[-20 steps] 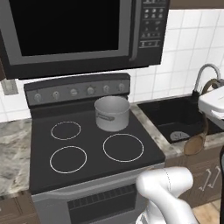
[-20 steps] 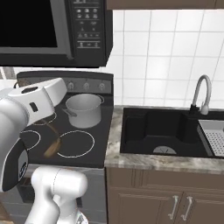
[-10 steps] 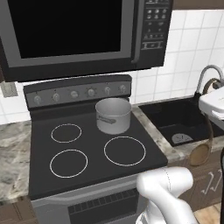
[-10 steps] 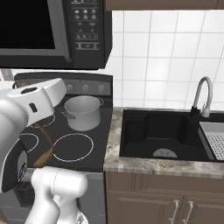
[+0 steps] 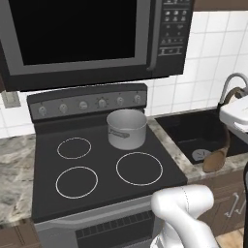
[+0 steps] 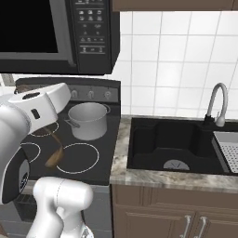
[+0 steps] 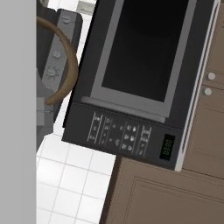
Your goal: Open the cabinet and move the ladle to the pot. Then close the cabinet.
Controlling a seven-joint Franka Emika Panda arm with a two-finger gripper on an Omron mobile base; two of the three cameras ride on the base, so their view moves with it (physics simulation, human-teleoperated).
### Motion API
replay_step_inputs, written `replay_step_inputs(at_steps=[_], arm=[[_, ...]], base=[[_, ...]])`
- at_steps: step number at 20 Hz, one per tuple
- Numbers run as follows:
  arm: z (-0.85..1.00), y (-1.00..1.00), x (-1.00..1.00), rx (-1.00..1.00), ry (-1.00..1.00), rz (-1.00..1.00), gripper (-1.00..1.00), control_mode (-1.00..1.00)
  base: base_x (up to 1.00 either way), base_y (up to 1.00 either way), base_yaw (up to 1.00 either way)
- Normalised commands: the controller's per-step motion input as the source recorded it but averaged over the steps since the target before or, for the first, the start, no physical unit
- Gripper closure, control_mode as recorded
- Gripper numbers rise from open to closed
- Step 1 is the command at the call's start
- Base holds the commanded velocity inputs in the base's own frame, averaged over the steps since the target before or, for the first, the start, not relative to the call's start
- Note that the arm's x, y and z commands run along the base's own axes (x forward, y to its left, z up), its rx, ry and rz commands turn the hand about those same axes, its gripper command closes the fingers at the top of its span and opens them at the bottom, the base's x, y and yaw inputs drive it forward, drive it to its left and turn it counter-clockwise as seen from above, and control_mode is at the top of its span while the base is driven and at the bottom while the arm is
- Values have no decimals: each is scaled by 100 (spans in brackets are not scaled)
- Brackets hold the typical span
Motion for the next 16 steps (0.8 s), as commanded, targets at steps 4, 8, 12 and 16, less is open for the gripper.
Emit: replay_step_inputs(at_steps=[4, 8, 12, 16], arm=[[0, 0, 0, 0, 0, 0, 100, 100], [0, -14, 7, 19, 5, 0, 100, -100], [0, -39, 2, 28, 9, 0, 100, -100], [0, -52, 9, 32, 8, 0, 100, -100]], base=[[52, 0, 0], [8, 0, 0], [0, 0, 0], [0, 0, 0]])
